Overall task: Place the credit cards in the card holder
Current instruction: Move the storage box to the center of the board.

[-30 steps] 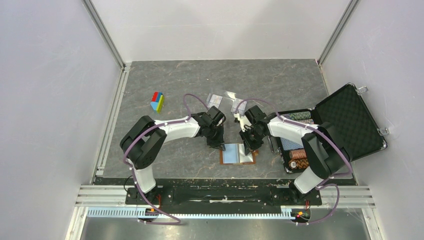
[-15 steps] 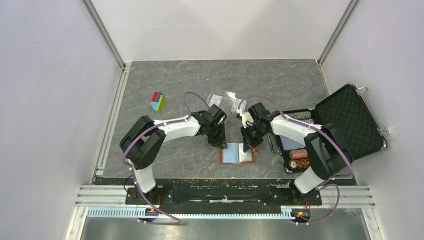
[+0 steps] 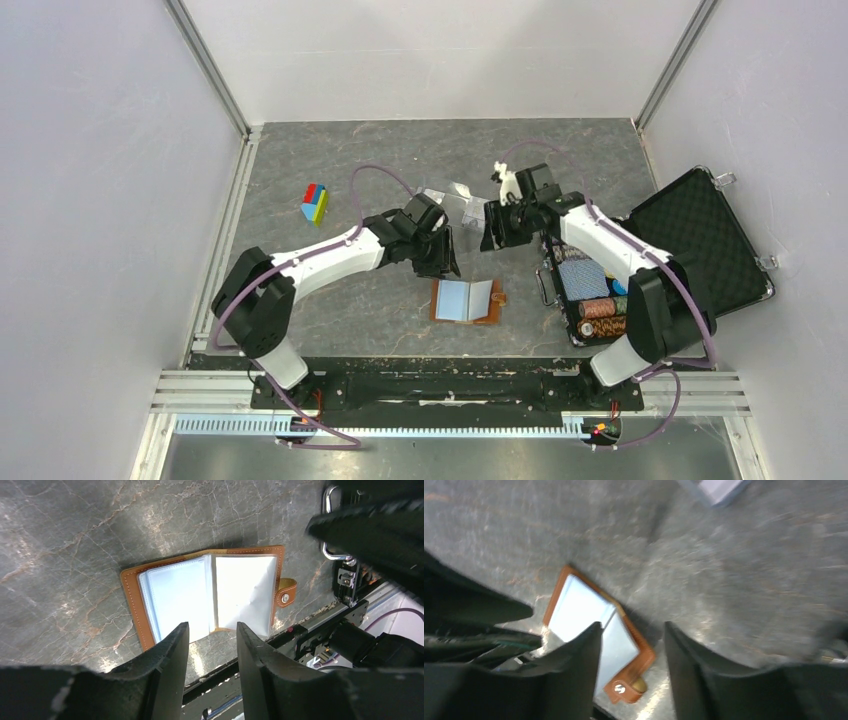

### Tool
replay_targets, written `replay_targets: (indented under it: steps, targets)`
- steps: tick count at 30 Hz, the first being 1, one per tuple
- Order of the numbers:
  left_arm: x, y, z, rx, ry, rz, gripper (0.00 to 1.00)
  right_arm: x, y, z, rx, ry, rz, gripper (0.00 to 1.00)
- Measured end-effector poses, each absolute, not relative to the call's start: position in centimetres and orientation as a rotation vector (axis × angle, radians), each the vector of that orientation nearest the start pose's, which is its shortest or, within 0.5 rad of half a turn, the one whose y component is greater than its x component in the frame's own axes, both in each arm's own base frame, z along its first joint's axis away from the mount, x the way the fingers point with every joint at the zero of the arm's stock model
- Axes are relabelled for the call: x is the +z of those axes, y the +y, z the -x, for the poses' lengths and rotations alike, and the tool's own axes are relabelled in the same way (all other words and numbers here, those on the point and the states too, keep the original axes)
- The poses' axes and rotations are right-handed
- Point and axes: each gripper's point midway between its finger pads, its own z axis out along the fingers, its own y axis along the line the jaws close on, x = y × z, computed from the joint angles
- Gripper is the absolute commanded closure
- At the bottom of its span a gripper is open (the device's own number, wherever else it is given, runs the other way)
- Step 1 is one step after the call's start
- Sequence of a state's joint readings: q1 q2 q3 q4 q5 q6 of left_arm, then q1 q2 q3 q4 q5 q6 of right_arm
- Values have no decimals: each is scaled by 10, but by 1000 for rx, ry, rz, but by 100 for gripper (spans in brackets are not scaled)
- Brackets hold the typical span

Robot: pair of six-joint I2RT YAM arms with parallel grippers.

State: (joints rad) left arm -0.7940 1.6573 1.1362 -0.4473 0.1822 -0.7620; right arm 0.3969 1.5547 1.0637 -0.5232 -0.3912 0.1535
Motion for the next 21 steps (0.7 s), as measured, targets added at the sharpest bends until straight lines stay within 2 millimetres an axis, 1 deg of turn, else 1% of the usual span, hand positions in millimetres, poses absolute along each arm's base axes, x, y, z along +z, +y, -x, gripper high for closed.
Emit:
replay_targets:
  steps: [3, 6, 9, 12, 14, 18, 21]
  targets:
    - [97, -322, -238, -760, 2706, -117, 49, 108, 187, -323, 625, 2547, 380, 27]
    - [104, -320, -238, -757, 2689, -115, 48, 114, 177, -354, 561, 2518, 306, 22]
    - [112, -317, -240, -753, 2664, -120, 47, 107, 173, -377, 530, 2527, 258, 21]
    - [117, -316, -241, -753, 2643, -137, 47, 95, 176, -391, 524, 2551, 234, 22]
    - [120, -314, -240, -750, 2635, -137, 47, 86, 178, -401, 517, 2571, 217, 26]
    - [121, -307, -236, -738, 2629, -132, 47, 72, 182, -422, 489, 2591, 200, 40]
    - [118, -302, -233, -729, 2634, -129, 47, 65, 185, -438, 472, 2601, 206, 49]
